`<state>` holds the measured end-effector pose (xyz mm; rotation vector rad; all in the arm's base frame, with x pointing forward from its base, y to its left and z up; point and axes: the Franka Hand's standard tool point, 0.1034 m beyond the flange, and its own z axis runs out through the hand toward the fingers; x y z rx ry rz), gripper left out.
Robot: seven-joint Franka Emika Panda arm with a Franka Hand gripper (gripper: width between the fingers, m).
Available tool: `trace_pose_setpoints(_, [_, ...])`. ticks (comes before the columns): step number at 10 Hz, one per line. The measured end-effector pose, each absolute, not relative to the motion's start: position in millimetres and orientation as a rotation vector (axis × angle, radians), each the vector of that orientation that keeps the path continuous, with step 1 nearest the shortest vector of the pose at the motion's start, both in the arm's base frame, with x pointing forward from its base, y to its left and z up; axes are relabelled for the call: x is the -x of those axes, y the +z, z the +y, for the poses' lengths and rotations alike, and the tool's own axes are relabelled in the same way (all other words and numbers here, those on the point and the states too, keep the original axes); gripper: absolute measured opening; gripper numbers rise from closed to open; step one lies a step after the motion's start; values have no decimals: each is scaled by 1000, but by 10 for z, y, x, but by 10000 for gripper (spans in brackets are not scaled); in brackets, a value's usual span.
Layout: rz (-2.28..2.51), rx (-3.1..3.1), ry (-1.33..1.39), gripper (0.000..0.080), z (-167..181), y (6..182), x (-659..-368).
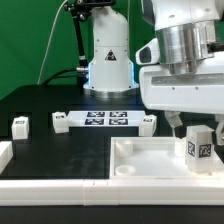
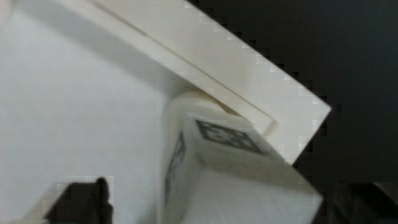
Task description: Assemble one leg
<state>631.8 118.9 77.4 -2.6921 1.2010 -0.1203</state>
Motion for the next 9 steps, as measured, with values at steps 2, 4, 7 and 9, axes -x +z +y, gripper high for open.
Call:
trace_pose_setpoints(2, [826, 2844, -125, 642, 1185, 795, -6355])
trace_pose_setpoints(4, [415, 2972, -142, 649, 1205, 824, -6404])
trace_pose_setpoints(7, [-94, 3046, -162, 649, 1183, 802, -6428])
trace_pose_setpoints(9, [-312, 3041, -161, 649, 1108, 786, -6426])
